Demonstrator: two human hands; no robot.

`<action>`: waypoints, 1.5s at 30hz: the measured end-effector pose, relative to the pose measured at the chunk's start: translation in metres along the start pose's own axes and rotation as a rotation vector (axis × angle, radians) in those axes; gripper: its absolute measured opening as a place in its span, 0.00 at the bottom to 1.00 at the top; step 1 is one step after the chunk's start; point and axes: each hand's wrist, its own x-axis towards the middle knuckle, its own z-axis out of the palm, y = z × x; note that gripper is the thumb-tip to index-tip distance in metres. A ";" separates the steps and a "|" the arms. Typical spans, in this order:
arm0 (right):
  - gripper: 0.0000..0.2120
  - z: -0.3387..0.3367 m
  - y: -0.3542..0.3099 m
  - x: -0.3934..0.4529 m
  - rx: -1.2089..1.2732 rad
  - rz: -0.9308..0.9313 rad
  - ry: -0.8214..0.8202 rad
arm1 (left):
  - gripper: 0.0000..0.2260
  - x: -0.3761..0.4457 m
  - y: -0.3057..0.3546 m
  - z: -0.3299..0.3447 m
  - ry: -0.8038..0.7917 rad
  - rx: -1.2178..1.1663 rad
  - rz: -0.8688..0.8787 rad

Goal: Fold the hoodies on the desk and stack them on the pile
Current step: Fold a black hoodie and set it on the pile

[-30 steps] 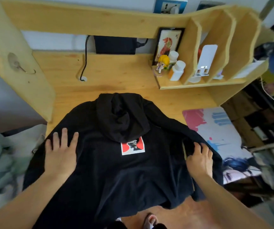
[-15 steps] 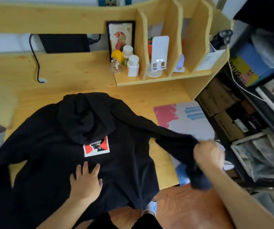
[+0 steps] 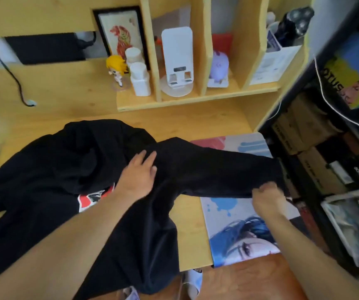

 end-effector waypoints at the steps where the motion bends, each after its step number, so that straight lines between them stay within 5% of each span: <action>1: 0.18 0.004 0.009 -0.002 0.225 0.151 -0.009 | 0.26 0.023 -0.002 -0.006 0.009 0.015 -0.004; 5: 0.14 0.008 0.020 0.020 0.821 0.521 -0.001 | 0.34 0.099 -0.025 -0.020 -0.002 0.308 0.069; 9: 0.12 0.013 0.004 0.055 1.013 0.573 -0.046 | 0.18 0.135 -0.039 -0.019 -0.127 0.461 0.069; 12: 0.08 0.008 0.008 0.065 1.012 0.565 0.060 | 0.13 0.144 -0.029 -0.038 0.159 0.525 -0.154; 15: 0.08 -0.008 0.027 0.074 0.985 0.463 0.272 | 0.14 0.160 -0.011 -0.046 0.318 0.021 -0.344; 17: 0.07 -0.016 0.038 0.081 1.008 0.490 0.271 | 0.21 0.156 0.007 -0.033 0.084 -0.388 -0.315; 19: 0.11 -0.017 0.040 0.080 1.019 0.528 0.245 | 0.35 0.126 0.023 -0.011 -0.161 -0.509 -0.183; 21: 0.20 -0.021 0.040 0.074 0.764 0.460 0.312 | 0.37 0.073 0.027 0.011 -0.113 -0.373 -0.039; 24: 0.28 -0.007 0.018 0.032 0.464 0.345 0.400 | 0.29 -0.045 0.009 0.037 0.160 -0.247 0.037; 28: 0.19 0.051 -0.007 -0.083 0.264 -0.096 0.046 | 0.24 -0.187 -0.077 0.068 0.359 -0.141 -0.359; 31: 0.17 0.105 0.007 -0.160 -0.065 -0.423 -0.079 | 0.27 -0.260 -0.143 0.070 0.267 -0.091 -0.789; 33: 0.22 0.122 0.014 -0.192 -0.168 -0.307 -0.230 | 0.27 -0.295 -0.174 0.060 0.212 -0.087 -0.913; 35: 0.17 0.123 0.011 -0.203 -0.216 -0.246 -0.271 | 0.26 -0.314 -0.200 0.052 0.139 -0.193 -0.968; 40: 0.15 0.088 -0.012 -0.181 -0.182 -0.232 -0.035 | 0.28 -0.334 -0.234 0.062 0.131 -0.165 -0.855; 45: 0.29 0.079 -0.010 -0.182 -0.433 -0.106 0.025 | 0.13 -0.335 -0.236 0.062 0.203 -0.123 -0.816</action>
